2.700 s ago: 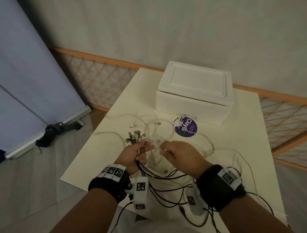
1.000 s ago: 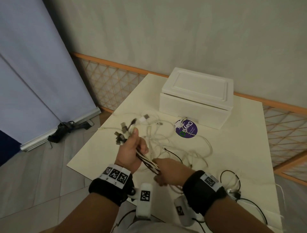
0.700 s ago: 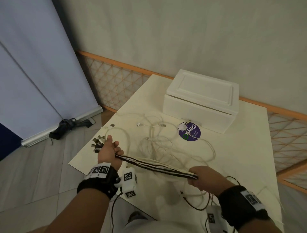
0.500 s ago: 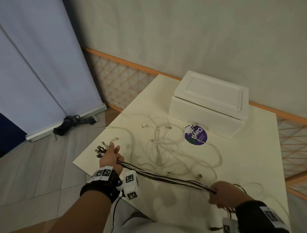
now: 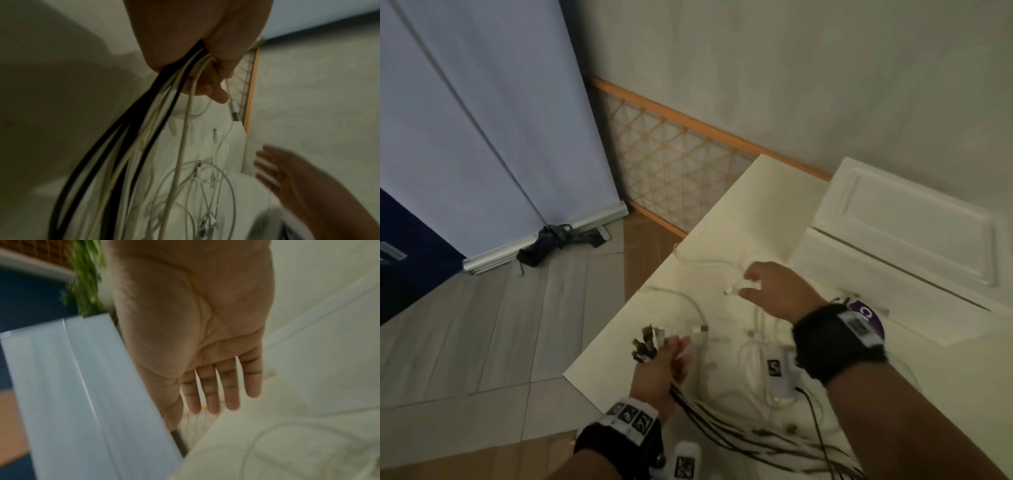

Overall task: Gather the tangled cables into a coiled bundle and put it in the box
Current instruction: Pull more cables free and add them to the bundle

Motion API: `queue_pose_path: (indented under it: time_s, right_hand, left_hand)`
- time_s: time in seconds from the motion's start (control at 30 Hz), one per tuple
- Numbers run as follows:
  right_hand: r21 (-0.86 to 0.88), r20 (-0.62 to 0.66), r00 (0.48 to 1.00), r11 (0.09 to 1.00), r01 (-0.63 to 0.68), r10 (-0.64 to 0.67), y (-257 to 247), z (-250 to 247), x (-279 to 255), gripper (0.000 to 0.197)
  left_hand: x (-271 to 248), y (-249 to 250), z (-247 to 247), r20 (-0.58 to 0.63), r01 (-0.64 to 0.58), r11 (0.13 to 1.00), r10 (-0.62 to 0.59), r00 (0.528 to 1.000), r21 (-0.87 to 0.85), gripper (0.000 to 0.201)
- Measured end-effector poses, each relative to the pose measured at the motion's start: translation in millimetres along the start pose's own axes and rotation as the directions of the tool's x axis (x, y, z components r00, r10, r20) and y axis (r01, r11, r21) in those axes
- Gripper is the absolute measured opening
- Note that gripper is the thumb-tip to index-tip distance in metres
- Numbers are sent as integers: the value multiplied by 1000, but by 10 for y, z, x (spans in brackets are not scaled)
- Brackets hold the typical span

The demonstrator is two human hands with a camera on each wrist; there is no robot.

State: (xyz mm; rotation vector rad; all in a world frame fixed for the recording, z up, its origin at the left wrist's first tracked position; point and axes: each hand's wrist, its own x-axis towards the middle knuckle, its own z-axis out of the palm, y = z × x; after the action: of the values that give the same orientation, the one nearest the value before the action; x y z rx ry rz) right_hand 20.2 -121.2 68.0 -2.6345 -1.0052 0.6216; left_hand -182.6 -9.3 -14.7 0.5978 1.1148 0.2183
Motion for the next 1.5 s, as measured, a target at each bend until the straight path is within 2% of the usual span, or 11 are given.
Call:
queue_pose_path:
  time_s: [0.1, 0.17, 0.27, 0.33, 0.4, 0.5, 0.8, 0.97, 1.1, 1.3, 1.5]
  right_hand:
    - [-127, 67, 997, 991, 47, -39, -315, 337, 711, 55]
    - [-225, 144, 990, 974, 38, -5, -383, 532, 993, 60]
    - [-266, 110, 994, 964, 27, 3, -333, 716, 1153, 48]
    - [-160, 26, 999, 986, 37, -33, -267, 754, 1112, 33]
    - [-42, -15, 999, 998, 37, -38, -184, 748, 992, 30]
    - [53, 16, 999, 998, 46, -47, -39, 686, 696, 30]
    - [352, -126, 990, 930, 103, -62, 106, 489, -334, 22]
    - [384, -163, 983, 912, 145, -87, 130, 623, -664, 29]
    - [399, -183, 980, 905, 147, -79, 150, 665, -800, 24]
    - [451, -171, 973, 866, 216, -154, 51, 637, -987, 18]
    - [442, -220, 960, 860, 255, -172, 20, 656, -1117, 13]
  left_hand:
    - [117, 87, -51, 31, 116, 993, -116, 993, -1, 15]
    - [229, 210, -85, 88, 187, 982, -183, 979, -41, 11]
    - [369, 371, -113, 163, 261, 965, -257, 953, -7, 13]
    - [403, 439, -106, 183, 262, 964, -266, 946, 48, 15]
    - [450, 469, -92, 196, 234, 971, -240, 951, 54, 22]
    - [494, 438, -33, 223, 188, 982, -182, 958, -3, 27]
    - [362, 390, 124, 294, 150, 988, -155, 943, 40, 18]
    - [203, 344, 170, 193, 104, 992, -116, 974, 71, 36]
    - [106, 343, 200, 167, 100, 994, -107, 980, 47, 35]
    - [-154, 289, 348, 185, 74, 996, -64, 981, -47, 17]
    - [-308, 229, 365, 158, 78, 996, -69, 985, -51, 47]
